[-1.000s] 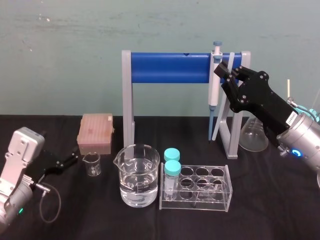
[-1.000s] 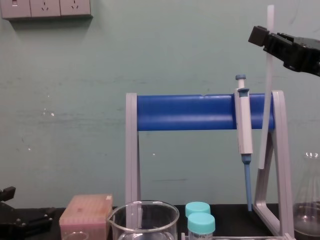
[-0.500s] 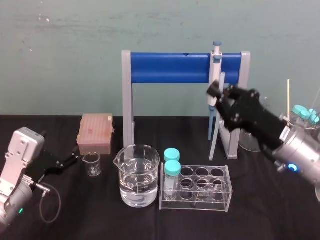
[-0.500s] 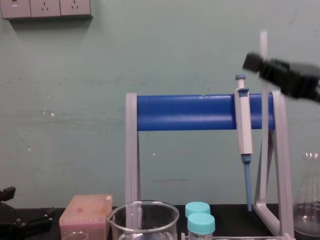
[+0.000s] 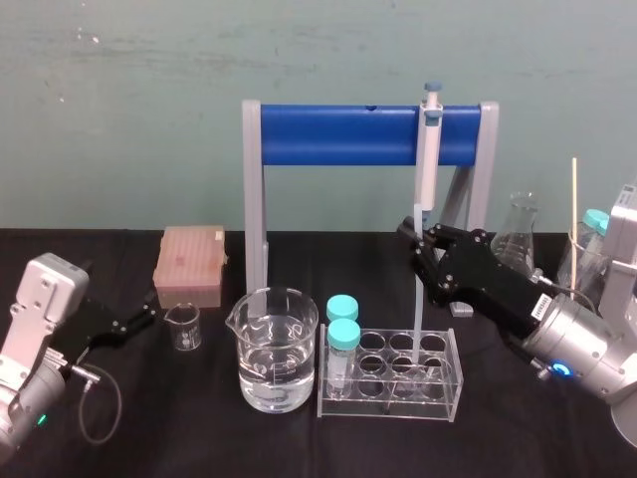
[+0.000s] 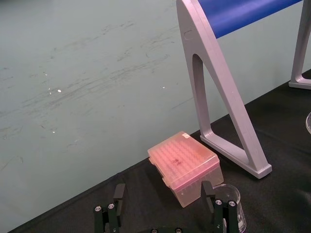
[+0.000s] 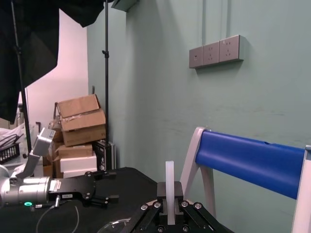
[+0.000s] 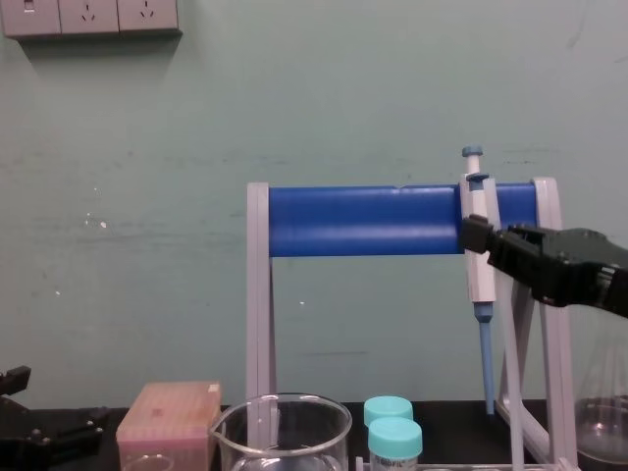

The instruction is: Pick up the stirring rod with one hand, then place it down.

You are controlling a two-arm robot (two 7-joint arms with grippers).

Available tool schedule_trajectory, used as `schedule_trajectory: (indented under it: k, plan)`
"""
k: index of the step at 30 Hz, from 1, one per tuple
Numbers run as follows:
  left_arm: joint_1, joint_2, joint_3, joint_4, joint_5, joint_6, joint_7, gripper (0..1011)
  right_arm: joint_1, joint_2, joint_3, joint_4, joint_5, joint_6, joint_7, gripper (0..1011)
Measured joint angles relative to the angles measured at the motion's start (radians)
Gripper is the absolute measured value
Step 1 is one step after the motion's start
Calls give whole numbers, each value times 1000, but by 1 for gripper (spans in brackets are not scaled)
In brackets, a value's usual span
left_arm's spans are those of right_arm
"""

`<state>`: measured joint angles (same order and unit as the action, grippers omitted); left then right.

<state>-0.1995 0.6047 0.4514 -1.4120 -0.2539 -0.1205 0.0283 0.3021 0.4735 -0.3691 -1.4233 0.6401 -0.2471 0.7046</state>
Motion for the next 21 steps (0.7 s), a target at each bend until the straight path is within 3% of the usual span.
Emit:
schedule_trajectory:
  k: [21]
  plan:
    - [0,0,0,0,0,0,0,1000,43,-58,-38,156,-31,-26,31,67]
